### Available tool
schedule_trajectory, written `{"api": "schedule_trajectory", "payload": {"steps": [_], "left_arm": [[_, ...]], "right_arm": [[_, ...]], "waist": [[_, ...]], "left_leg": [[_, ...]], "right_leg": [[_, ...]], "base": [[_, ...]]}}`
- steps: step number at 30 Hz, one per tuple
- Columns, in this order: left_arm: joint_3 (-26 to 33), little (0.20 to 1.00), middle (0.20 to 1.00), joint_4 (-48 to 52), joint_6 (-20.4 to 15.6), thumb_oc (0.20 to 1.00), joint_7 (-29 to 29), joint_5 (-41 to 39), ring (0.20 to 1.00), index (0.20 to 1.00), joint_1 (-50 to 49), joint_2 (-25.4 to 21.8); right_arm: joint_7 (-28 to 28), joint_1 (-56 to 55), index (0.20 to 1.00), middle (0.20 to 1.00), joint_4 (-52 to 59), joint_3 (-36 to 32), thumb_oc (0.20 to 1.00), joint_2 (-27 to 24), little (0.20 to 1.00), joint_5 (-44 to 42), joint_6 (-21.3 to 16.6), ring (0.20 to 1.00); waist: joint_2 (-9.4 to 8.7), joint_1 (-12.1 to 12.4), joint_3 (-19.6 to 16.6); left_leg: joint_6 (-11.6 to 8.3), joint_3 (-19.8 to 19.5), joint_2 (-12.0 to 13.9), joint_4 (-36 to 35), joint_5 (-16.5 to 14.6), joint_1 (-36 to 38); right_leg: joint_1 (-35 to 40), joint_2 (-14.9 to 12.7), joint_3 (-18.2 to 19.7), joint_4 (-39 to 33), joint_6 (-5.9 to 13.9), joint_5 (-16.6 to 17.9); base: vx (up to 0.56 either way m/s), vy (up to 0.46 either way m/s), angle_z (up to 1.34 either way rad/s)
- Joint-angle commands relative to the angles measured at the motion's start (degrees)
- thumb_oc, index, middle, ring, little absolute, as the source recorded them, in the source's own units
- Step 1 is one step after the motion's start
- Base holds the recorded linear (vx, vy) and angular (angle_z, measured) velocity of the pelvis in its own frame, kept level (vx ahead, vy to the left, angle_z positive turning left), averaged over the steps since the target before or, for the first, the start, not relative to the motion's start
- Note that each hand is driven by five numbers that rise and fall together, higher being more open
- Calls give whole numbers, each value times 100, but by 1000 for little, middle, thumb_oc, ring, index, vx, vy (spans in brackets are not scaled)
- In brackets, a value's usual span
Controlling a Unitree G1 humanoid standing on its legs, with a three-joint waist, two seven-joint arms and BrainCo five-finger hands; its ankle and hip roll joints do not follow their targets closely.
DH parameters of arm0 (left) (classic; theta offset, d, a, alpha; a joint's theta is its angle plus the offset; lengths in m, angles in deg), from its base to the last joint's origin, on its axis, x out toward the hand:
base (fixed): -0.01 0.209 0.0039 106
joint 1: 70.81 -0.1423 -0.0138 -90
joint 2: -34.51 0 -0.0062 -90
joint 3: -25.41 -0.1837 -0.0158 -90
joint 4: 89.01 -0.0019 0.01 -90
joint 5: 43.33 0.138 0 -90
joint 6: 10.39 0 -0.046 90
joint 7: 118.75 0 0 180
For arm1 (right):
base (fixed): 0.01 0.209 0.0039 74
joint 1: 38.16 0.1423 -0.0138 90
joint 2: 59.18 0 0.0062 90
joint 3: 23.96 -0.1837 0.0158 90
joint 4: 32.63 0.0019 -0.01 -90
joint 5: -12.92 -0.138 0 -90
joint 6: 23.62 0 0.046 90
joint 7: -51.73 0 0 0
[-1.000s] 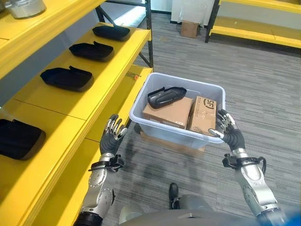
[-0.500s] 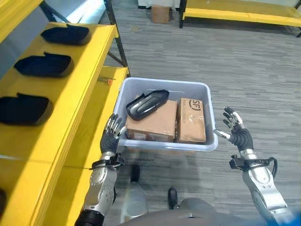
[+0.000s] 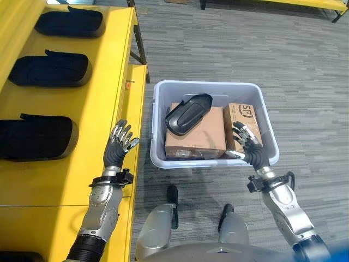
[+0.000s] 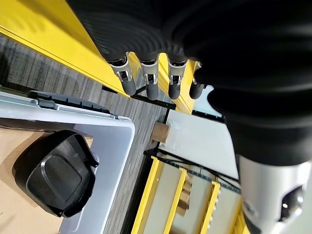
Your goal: Move parts from the plastic box to the shelf.
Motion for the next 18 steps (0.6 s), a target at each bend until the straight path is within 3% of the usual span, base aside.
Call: {"api": "schedule_trajectory", "payload": {"steps": [1, 7, 12, 18], "left_arm": [[184, 1000, 1000, 519, -259, 1000, 116, -15, 1000, 1000, -334, -66], [162, 1000, 1000, 653, -196, 1000, 247, 98, 1000, 1000, -514, -94], [197, 1000, 1000, 732, -289, 1000, 153, 379, 1000, 1000, -272, -206], [30, 1000, 1000, 498, -644, 1000, -815, 1579, 1000, 1000, 1403, -661]], "right_arm": [[-46, -161, 1000, 1000, 334, -457, 1000, -110, 1000, -147, -269, 1000], [-86, -312, 1000, 1000, 328, -583, 1000, -161, 1000, -201, -317, 1000], [-35, -339, 1000, 1000, 326, -567, 1000, -207, 1000, -259, -348, 1000], [-57, -143, 1000, 1000, 389, -360, 1000, -250, 1000, -256, -443, 1000]], "waist": [[-144, -32, -378], [-1, -178, -556], [83, -249, -511], [176, -550, -133]], "left_leg": [[-606, -490, 1028, 230, -448, 180], [-877, -396, 1308, -482, -86, 467], [-938, -306, 1344, -695, 15, 527], [-1037, -45, 1443, -762, 150, 315]], "right_leg": [[495, 317, 895, -689, 117, 612], [633, 608, 766, -1015, 25, 222], [551, 655, 822, -1088, 14, 205], [-80, 737, 1168, -925, -16, 229]], "base": [[64, -167, 58], [75, -179, -1], [26, -38, -5], [-39, -18, -24]]}}
